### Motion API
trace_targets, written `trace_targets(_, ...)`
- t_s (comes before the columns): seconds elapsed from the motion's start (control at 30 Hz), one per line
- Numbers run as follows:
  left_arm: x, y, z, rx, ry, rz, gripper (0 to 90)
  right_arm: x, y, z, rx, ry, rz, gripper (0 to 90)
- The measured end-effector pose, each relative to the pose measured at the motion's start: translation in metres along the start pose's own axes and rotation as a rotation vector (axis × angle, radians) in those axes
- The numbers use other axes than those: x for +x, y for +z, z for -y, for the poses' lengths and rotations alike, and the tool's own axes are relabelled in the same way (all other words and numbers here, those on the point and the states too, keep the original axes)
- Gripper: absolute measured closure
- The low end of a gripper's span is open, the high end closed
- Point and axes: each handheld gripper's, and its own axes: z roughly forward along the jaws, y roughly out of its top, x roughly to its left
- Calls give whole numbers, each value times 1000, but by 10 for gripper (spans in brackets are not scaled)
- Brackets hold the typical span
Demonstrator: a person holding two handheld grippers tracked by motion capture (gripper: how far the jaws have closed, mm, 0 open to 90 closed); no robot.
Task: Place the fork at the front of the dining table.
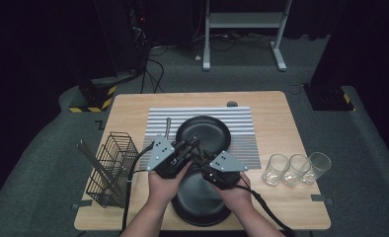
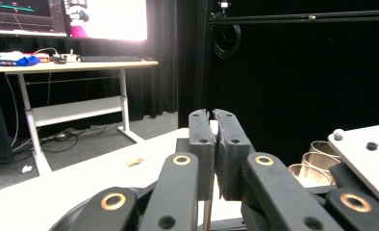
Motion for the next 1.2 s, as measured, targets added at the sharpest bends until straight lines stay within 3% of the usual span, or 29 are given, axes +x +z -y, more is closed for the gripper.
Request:
trace_targets(0.67, 1, -2, -2, -11, -21, 9, 866, 0, 1, 8, -28, 0, 13, 802)
trace_targets(0.9, 3, -1, 0, -1, -28, -1, 855, 1, 1, 11, -26, -23, 8, 850)
trace_targets(1.0, 5, -3, 1, 5, -36, -10, 773, 1, 2, 12, -15, -26, 6, 851)
trace_targets(1.2, 8, -16, 9, 17, 1, -62, 634, -2, 1, 14, -16, -19, 7, 851)
